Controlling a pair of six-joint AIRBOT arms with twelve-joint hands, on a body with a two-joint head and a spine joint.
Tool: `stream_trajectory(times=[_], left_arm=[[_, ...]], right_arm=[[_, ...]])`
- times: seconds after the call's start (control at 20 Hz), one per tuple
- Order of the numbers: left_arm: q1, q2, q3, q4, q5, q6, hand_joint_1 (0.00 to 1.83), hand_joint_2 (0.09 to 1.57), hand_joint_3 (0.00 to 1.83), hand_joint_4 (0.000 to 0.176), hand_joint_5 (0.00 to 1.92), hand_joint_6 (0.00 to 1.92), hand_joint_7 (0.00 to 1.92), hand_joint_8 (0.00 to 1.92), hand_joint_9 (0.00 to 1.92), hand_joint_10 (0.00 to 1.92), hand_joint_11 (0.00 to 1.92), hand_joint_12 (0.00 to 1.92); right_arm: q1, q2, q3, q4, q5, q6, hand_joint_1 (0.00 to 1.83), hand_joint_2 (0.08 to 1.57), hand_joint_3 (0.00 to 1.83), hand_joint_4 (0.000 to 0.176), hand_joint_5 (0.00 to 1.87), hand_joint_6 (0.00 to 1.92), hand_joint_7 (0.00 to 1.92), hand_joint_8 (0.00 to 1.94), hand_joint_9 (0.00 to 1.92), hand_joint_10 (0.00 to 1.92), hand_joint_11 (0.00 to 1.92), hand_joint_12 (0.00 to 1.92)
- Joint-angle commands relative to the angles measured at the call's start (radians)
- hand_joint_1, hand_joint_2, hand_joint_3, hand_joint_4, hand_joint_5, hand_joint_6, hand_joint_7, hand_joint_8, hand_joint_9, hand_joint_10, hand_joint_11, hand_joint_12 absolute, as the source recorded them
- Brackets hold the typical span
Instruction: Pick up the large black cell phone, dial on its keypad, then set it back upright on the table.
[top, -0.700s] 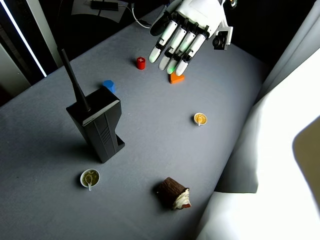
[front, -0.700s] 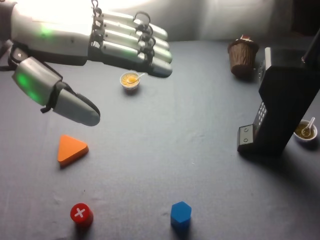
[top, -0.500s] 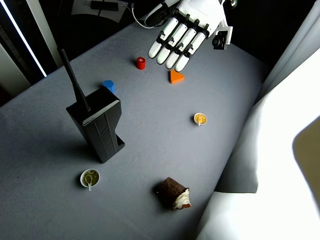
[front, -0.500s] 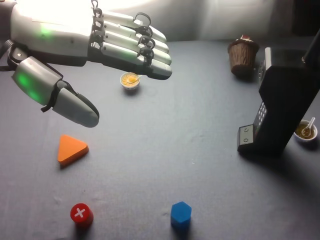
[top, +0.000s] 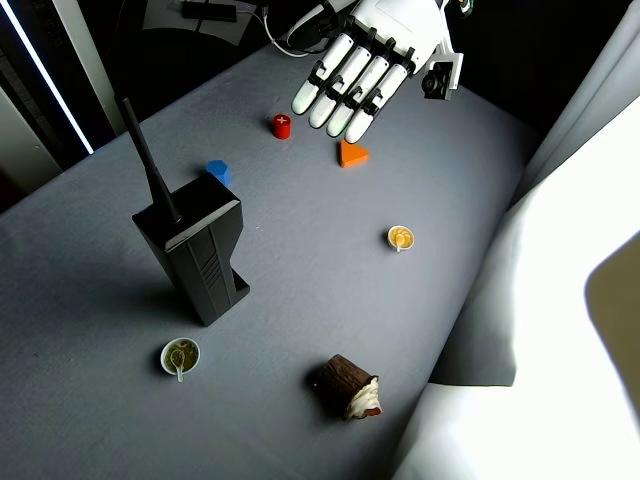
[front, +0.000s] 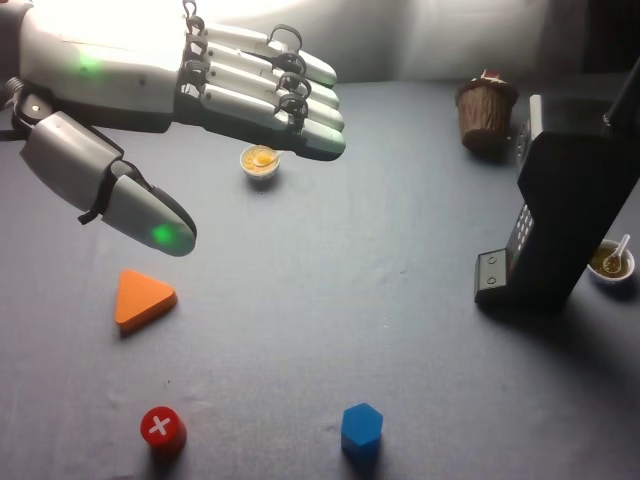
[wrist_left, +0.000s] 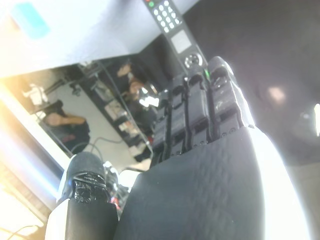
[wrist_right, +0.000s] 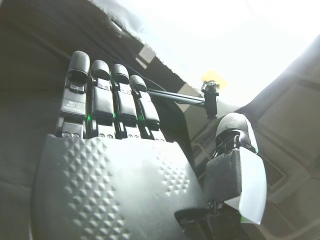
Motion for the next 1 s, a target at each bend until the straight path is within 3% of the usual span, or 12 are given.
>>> stream_trajectory(times=[0.0, 0.5, 0.7, 0.85, 0.95], left_arm=[[-0.031, 0.000, 0.005, -0.114, -0.047, -0.004, 0.00, 1.20, 0.00, 0.000, 0.16, 0.00, 0.16, 0.00, 0.13, 0.00, 0.00, 0.16], [-0.030, -0.009, 0.004, -0.112, -0.034, 0.001, 0.00, 1.19, 0.00, 0.000, 0.15, 0.00, 0.13, 0.00, 0.10, 0.00, 0.00, 0.18], [-0.030, -0.009, 0.003, -0.110, -0.036, 0.001, 0.00, 1.19, 0.00, 0.000, 0.15, 0.00, 0.16, 0.01, 0.12, 0.00, 0.00, 0.22], [-0.030, -0.009, 0.011, -0.113, -0.045, -0.010, 0.00, 1.19, 0.00, 0.000, 0.12, 0.00, 0.12, 0.00, 0.09, 0.00, 0.00, 0.13], [-0.030, -0.009, 0.020, -0.114, -0.048, -0.015, 0.00, 1.20, 0.00, 0.000, 0.15, 0.01, 0.15, 0.00, 0.12, 0.01, 0.00, 0.20]], right_arm=[[0.008, 0.000, 0.012, 0.015, 0.128, 0.007, 0.08, 0.94, 0.00, 0.000, 0.12, 0.00, 0.15, 0.00, 0.17, 0.00, 0.00, 0.60], [0.081, -0.072, 0.075, 0.016, 0.128, -0.080, 0.18, 0.89, 0.00, 0.000, 0.10, 0.00, 0.13, 0.00, 0.16, 0.00, 0.00, 0.64], [0.082, -0.081, 0.081, 0.015, 0.127, -0.084, 0.17, 0.90, 0.00, 0.000, 0.10, 0.00, 0.14, 0.00, 0.16, 0.00, 0.00, 0.62], [0.084, -0.081, 0.081, 0.015, 0.127, -0.084, 0.22, 0.90, 0.00, 0.000, 0.08, 0.00, 0.11, 0.00, 0.14, 0.00, 0.00, 0.53], [0.084, -0.082, 0.082, 0.015, 0.127, -0.087, 0.23, 0.89, 0.00, 0.000, 0.10, 0.00, 0.12, 0.00, 0.16, 0.01, 0.00, 0.59]])
